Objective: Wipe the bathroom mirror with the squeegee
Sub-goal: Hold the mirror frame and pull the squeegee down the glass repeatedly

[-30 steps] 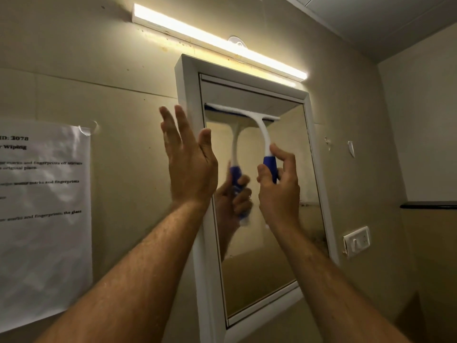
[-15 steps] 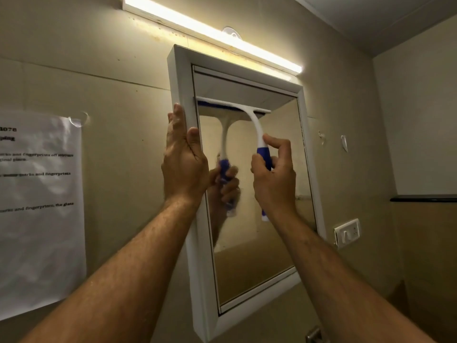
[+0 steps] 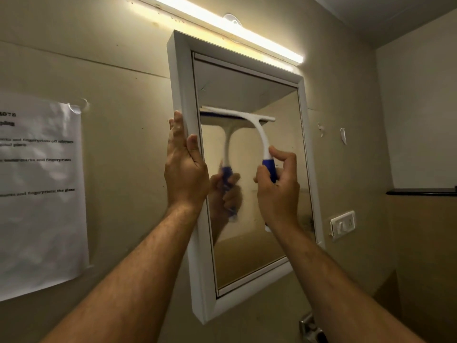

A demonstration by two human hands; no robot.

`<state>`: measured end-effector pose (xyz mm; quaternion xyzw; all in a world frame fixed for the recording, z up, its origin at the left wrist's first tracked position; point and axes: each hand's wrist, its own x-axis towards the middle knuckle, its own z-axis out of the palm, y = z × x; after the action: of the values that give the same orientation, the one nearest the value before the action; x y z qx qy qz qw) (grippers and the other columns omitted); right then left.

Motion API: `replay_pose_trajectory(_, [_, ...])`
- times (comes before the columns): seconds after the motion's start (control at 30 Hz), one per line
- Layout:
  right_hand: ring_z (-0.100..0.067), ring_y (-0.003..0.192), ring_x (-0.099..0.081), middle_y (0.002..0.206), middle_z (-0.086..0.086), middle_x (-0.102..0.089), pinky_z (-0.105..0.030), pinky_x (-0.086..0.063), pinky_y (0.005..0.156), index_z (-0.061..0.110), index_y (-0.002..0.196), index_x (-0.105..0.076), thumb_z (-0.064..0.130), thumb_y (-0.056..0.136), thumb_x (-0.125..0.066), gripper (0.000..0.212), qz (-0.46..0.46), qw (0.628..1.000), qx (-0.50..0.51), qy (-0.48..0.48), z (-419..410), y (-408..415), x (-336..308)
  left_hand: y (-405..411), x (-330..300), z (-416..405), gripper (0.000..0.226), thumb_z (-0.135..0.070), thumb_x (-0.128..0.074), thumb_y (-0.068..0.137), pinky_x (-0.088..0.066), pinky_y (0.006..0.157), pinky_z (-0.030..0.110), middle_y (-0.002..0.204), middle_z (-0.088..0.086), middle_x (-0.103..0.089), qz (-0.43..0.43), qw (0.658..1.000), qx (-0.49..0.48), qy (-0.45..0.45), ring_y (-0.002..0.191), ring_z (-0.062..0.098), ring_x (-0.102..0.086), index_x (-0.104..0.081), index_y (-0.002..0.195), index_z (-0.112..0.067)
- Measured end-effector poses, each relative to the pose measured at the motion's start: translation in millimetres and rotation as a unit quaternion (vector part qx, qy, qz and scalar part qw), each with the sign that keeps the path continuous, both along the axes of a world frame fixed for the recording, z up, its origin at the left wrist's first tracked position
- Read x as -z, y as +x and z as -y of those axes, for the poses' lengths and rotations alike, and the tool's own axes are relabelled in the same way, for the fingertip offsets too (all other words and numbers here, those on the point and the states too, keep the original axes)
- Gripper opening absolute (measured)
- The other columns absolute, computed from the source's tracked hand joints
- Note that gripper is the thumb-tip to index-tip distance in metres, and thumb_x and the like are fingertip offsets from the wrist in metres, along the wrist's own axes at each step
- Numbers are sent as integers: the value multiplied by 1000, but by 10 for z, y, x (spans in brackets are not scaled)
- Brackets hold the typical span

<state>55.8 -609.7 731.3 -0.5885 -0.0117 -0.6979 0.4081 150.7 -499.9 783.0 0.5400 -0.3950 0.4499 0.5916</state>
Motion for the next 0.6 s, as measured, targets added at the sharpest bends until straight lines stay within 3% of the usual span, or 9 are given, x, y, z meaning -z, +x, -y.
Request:
replay_pose_trajectory(0.1, [-13, 81, -67, 104, -7, -67, -24, -59, 71, 31, 128, -42, 22, 95, -56, 36, -8, 1000, 15, 0, -42, 42, -178, 11, 24, 11, 50, -34, -27, 105, -25, 101, 24, 159, -7, -17, 4, 1000, -10, 3, 141, 13, -27, -14, 153, -31])
replay_pose_trajectory(0.2, [-12, 80, -66, 101, -5, -66, -24, -59, 69, 33, 126, -42, 22, 95, -56, 36, -12, 1000, 7, 11, -77, 48, -64, 18, 52, 17, 50, -34, -28, 105, -27, 101, 25, 159, -7, -19, 0, 1000, -4, -1, 139, 7, -25, -15, 153, -31])
replay_pose_trajectory(0.3, [-5, 77, -65, 91, 10, -61, -19, -56, 62, 32, 123, -43, 16, 95, -57, 36, -5, 1000, 1, 11, -81, 47, 279, 22, 78, 25, 49, -33, -28, 105, -27, 104, 24, 159, -7, -20, 6, 1000, 6, -6, 142, 12, -26, -16, 152, -32])
replay_pose_trajectory(0.43, [-3, 79, -65, 94, 37, -57, -21, -56, 59, 28, 122, -44, 11, 94, -58, 36, -2, 1000, 4, 19, -101, 58, 588, 31, 98, 25, 49, -32, -29, 105, -25, 105, 23, 159, -5, -21, 8, 1000, 7, -12, 143, 14, -25, -17, 153, -29])
replay_pose_trajectory(0.47, [-6, 78, -64, 93, 35, -58, -23, -57, 59, 29, 122, -45, 11, 94, -58, 36, 0, 1000, 4, 20, -103, 43, 576, 26, 102, 19, 49, -33, -28, 105, -26, 105, 23, 158, -5, -22, 9, 1000, 7, -12, 142, 14, -26, -17, 153, -29])
replay_pose_trajectory(0.53, [-14, 74, -64, 88, 12, -62, -31, -58, 60, 30, 121, -46, 13, 94, -58, 34, 3, 1000, -2, 19, -107, 7, 469, 21, 115, 9, 49, -34, -28, 105, -29, 105, 25, 158, -5, -24, 8, 1000, 3, -13, 141, 15, -29, -18, 152, -29])
replay_pose_trajectory(0.6, [-17, 71, -63, 82, 0, -61, -31, -57, 61, 31, 122, -45, 15, 94, -56, 33, 5, 1000, -5, 12, -101, -13, 284, 7, 117, 3, 49, -34, -28, 105, -30, 103, 24, 157, -4, -26, 7, 1000, -6, -15, 140, 15, -31, -19, 152, -29])
